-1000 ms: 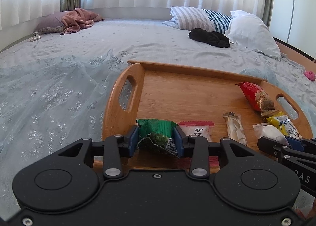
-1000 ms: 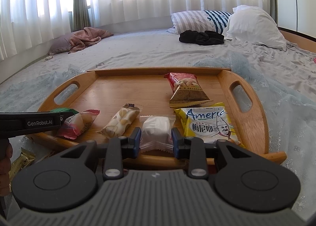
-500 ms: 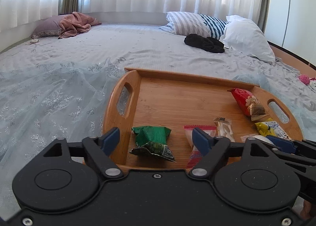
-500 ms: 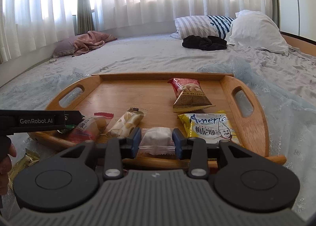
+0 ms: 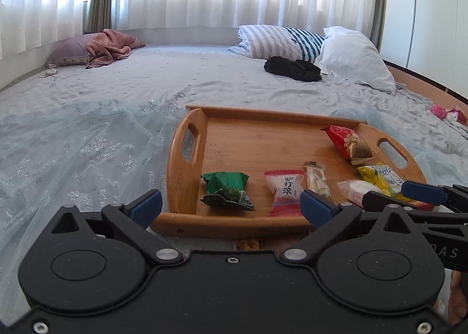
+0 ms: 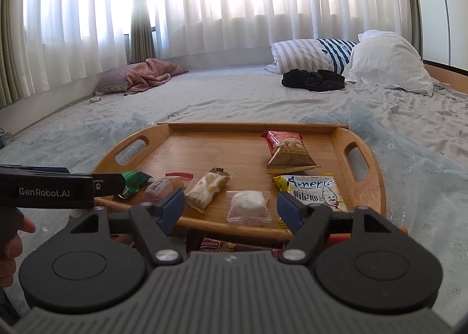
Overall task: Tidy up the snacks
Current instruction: 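Grasp the gold bar with the left gripper while the right grasps the red Biscoff pack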
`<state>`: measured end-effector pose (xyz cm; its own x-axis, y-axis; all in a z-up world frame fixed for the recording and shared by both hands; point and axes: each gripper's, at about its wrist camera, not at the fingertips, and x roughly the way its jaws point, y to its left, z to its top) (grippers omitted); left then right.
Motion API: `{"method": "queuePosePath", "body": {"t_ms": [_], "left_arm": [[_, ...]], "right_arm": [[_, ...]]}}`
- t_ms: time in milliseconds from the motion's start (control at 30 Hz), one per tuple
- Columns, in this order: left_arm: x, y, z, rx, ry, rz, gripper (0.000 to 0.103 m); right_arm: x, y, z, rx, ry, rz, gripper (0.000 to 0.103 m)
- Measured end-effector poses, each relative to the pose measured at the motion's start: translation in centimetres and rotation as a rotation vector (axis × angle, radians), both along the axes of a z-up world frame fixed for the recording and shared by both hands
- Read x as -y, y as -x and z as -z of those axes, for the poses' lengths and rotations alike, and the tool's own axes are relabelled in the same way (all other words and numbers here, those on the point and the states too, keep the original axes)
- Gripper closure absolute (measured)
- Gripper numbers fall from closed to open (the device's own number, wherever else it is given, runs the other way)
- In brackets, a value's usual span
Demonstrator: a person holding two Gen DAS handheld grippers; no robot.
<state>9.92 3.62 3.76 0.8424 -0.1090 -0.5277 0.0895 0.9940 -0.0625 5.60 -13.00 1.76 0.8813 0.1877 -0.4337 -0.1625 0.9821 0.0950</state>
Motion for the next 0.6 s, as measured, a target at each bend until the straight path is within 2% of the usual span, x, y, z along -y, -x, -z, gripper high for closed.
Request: {"method": "queuePosePath", "body": {"t_ms": [333,600], "left_arm": [[-0.6,3.6,1.2,-0.008,0.006,0.006,0.002],[-1.2,5.4,2.3,-0.008,-0.011,-0.014,0.002]], "right_arm": [[0.7,3.5,0.7,0.023,0.005,0.028,0.001],[1.2,6.0,2.0,0.043,-0.011,0.050,0.000]]}}
